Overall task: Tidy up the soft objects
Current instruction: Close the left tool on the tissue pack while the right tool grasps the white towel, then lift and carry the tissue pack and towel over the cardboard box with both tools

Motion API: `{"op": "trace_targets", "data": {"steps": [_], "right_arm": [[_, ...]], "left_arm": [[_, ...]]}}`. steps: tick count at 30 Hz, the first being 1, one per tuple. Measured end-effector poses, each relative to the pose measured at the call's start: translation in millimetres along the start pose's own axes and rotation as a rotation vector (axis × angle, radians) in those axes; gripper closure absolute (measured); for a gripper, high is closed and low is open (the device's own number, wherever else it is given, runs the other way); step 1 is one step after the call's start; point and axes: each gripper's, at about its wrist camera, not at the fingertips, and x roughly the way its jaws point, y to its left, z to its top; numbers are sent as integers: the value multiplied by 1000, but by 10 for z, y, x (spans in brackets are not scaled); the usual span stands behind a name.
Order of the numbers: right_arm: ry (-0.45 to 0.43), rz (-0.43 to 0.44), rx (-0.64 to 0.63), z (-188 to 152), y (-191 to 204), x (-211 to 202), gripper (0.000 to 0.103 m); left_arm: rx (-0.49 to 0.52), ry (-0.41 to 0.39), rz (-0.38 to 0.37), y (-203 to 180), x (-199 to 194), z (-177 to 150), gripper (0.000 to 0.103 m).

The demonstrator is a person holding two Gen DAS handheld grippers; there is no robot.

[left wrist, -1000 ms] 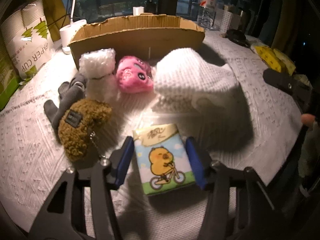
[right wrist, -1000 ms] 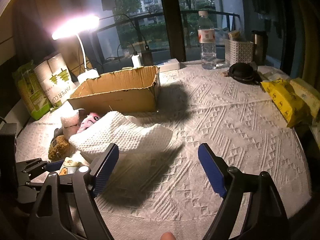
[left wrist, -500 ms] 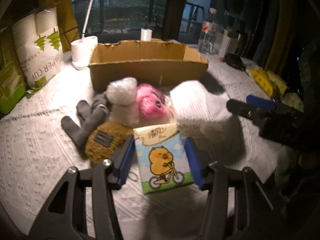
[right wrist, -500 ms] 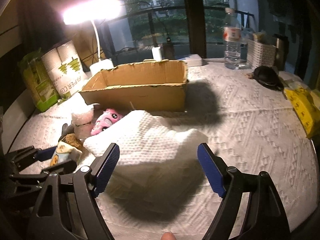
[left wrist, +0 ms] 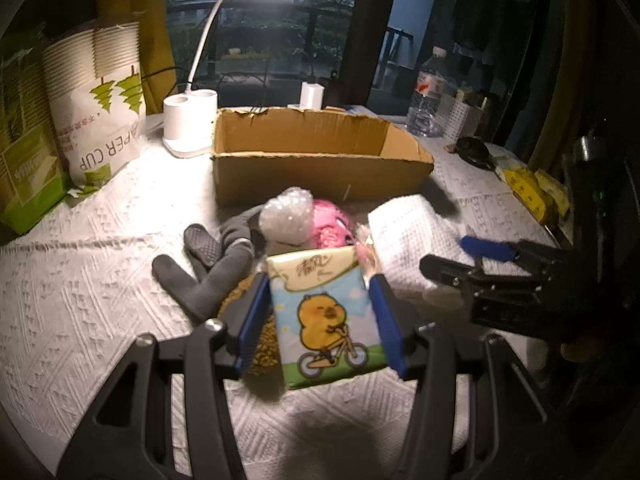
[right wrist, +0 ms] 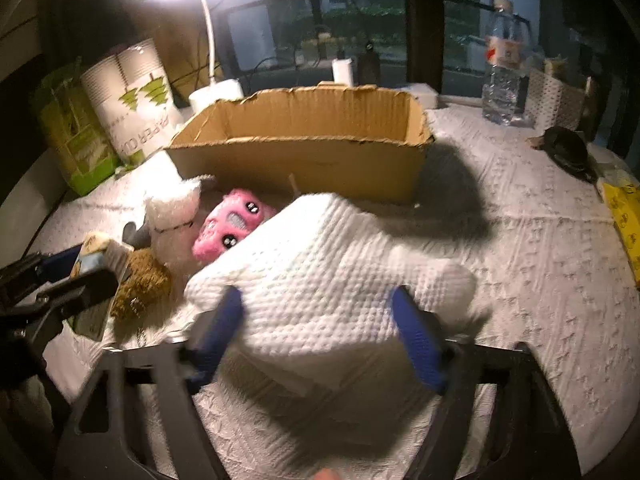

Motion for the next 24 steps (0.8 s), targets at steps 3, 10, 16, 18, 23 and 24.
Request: {"op": "trace_targets", "data": {"steps": [3,10,16,18,23,24], "right_arm": [[7,12,-5,-20,15,6,69],[-49,15,-8,-28,-14,-220,91],[-128,12,-14,72,-73,-506,94],[-149,8,-11,114,-115,-585,94],[-192,7,-12,246,-192,-718,94],[-199,5,-15,275,-197,-736,94]], "left_arm": [[4,-3,-3,-11,-10,7,51],[13,-25,-6,-83,-72,50,51],[26,-59,-7,-145,-153,158,51],[28,-73,-5,-150,-185,205,51],[41,-111,-3,-158,-253,360,51],[41,-117,-4,-158,-258,396,51]]}}
